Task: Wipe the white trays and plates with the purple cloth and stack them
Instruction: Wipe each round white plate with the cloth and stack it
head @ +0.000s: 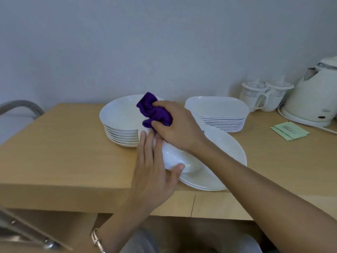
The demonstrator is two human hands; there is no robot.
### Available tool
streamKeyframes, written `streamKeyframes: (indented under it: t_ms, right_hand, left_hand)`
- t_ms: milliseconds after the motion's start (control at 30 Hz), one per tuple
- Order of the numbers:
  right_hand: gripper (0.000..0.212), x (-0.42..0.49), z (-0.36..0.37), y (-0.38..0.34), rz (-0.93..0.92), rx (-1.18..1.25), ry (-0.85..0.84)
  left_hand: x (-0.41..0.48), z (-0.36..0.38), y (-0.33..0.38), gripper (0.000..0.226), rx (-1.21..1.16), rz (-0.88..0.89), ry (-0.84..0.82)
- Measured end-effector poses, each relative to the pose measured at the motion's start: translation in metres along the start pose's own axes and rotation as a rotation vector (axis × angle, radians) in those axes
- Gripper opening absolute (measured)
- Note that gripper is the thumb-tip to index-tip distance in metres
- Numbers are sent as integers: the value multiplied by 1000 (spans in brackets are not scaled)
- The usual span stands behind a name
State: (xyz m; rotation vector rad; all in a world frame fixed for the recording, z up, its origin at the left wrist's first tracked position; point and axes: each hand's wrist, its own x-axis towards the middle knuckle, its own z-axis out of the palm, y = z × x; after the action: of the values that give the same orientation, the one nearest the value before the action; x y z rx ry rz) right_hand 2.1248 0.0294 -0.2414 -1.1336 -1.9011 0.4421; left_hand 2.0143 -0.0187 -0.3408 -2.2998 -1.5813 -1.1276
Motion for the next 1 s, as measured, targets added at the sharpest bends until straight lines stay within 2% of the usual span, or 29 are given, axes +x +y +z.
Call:
streamKeyframes:
  t_ms: [133,233,367,533,667,767,900,1000]
  right_hand:
    - [33,52,10,-7,-17,-156,-162]
    - [29,81,4,5,88,-193,-192]
    - [25,86,-21,39,278,-176,-94]
    - [24,32,-51,70,413,70,54]
    - [34,-26,-52,64,373,46,107]
    - [44,-57,-54,51,355,91,-10]
    - [70,-92,-63,43,284,20,-223]
    - [88,-108,-52,32,191,-122,-181]
  left_hand:
    - [0,0,2,79,4,-8,1]
    - [2,0,3,79,43,-1,11]
    - [1,-1,5,78,43,-13,22]
    - [2,-2,6,79,18,-17,19]
    - [3,-1,6,80,0,-28,15]
    - [2,-1,7,79,-23,-28,23]
    - [3,-2,7,78,-61,-28,2]
    - [2,-10,8,76,-177,-31,-18]
